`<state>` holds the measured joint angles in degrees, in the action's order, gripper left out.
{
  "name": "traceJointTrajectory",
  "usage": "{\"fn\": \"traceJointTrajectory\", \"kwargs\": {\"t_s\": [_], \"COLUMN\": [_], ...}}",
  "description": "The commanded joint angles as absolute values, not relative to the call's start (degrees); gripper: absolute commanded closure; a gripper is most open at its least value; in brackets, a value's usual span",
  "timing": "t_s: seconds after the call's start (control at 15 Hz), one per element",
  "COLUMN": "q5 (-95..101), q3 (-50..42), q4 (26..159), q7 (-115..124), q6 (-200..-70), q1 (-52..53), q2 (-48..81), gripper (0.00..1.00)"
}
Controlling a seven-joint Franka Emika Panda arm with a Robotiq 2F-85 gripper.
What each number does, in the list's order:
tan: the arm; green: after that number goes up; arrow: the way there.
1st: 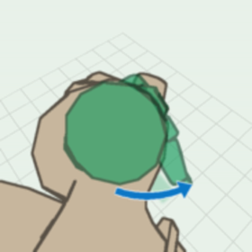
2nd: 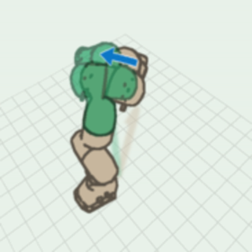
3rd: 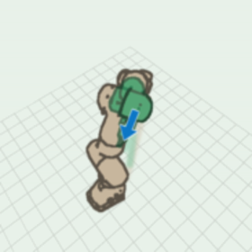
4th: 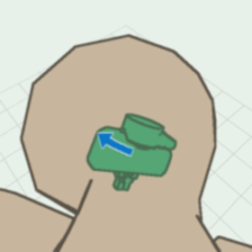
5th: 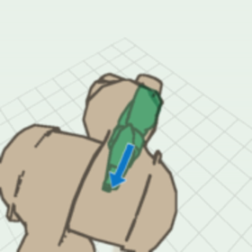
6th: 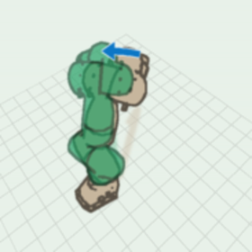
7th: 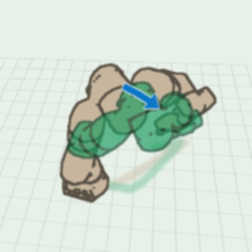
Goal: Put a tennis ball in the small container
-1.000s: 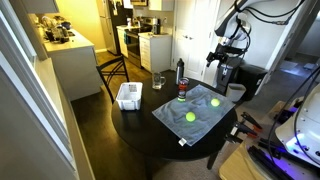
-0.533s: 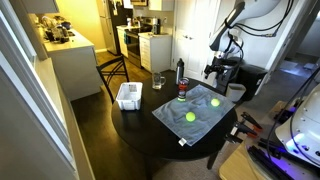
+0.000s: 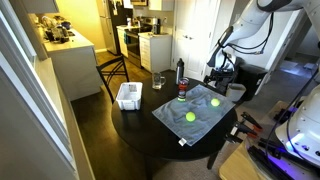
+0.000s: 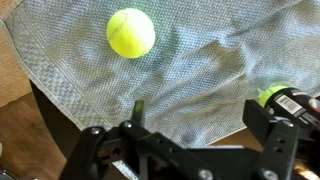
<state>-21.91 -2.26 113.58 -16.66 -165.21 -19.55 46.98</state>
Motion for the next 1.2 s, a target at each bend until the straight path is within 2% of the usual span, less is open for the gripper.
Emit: {"fn": "traceJointTrajectory", "kwargs": {"t_s": [0.0,0.4,1.13], "q5": [-19.2,-15.6,-12.1], "q3": [0.9,1.7,-5.6], "q4": [105.9,98.3,91.0], "q7": [-12.7,-7.8,-0.5], "q6": [-169.9,-167.8,-153.8], "q1": [-23.1,-22.5,-16.9], "q2": [55.5,62.0,69.1], "gripper": [0.00,0.00,0.00]}}
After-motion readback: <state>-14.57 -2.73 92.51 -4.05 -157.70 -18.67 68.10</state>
